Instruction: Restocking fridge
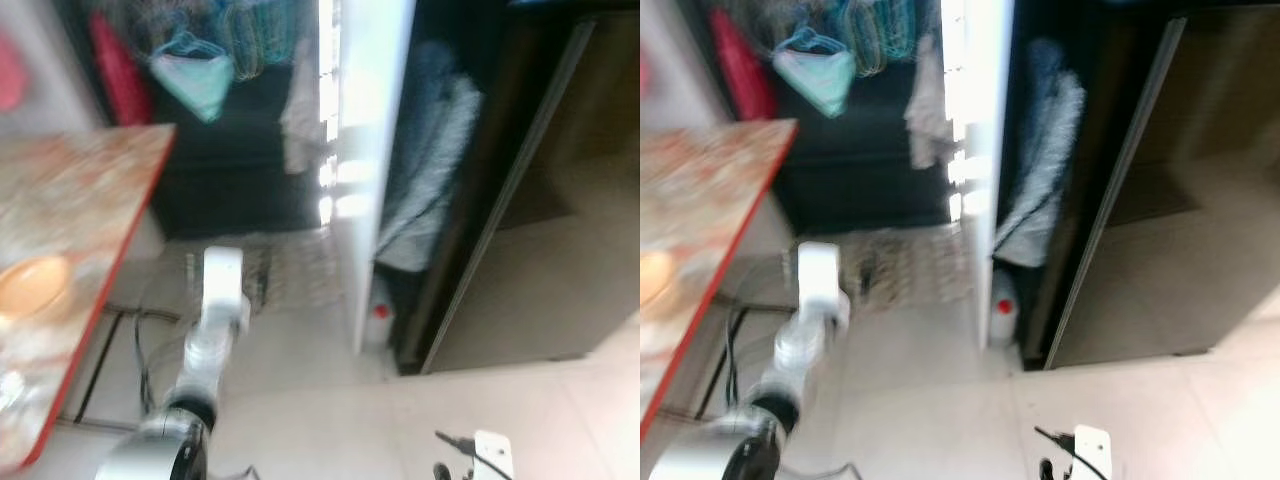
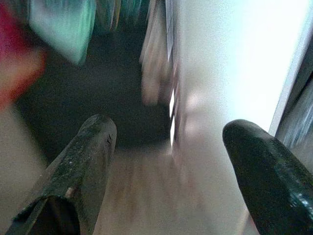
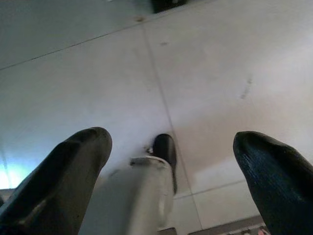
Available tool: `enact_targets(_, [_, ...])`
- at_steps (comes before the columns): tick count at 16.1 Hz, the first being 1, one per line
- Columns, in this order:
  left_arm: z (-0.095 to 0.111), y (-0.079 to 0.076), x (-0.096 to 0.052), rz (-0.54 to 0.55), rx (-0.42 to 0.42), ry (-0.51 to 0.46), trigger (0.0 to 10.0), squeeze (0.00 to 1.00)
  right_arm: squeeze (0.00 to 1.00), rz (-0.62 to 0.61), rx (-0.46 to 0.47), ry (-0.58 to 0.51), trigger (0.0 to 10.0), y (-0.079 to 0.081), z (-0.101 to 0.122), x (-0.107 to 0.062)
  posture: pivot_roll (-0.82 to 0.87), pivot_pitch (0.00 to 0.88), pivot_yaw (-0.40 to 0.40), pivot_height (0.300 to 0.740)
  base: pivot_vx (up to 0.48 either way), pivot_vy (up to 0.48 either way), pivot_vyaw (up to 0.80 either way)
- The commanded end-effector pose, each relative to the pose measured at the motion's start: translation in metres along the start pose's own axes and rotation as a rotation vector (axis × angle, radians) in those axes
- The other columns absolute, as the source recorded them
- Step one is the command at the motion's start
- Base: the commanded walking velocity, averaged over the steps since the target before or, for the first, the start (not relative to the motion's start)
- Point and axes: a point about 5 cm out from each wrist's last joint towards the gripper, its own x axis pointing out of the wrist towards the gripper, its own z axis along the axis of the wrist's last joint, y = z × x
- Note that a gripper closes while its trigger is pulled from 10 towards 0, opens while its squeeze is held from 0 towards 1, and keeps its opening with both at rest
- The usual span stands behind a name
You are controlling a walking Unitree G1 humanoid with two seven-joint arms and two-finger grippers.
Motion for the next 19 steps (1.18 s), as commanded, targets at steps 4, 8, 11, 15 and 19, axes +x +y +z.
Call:
enact_targets(4, [-0.016,-0.006,-0.022,0.023,0.012,-0.013,10.0,0.0,0.0,-0.057,-0.077,0.056,10.0,-0.021,-0.018,-0.006,-0.12,0.0,-0.072,0.74,0.0,0.0,0.0])
enact_targets(8, [-0.001,0.011,-0.028,0.125,0.023,-0.12,10.0,0.0,0.0,-0.067,-0.079,0.077,10.0,-0.025,-0.038,-0.011,-0.12,0.0,-0.077,0.74,0.0,0.0,0.0])
enact_targets(11, [0.023,0.029,-0.035,0.144,0.095,-0.216,10.0,0.0,0.0,-0.072,-0.026,0.095,10.0,-0.019,-0.055,-0.015,-0.09,0.0,-0.023,0.74,0.0,0.0,0.0])
enact_targets(15, [0.03,0.02,-0.054,0.033,0.144,-0.22,10.0,0.0,0.0,-0.042,-0.052,0.121,10.0,-0.008,-0.069,-0.017,-0.08,0.0,0.046,0.74,0.0,0.0,0.0])
enact_targets(19, [0.027,0.014,-0.053,0.035,0.109,-0.188,10.0,0.0,0.0,-0.013,-0.158,0.135,10.0,-0.005,-0.071,-0.018,-0.08,0.0,0.06,0.74,0.0,0.0,0.0])
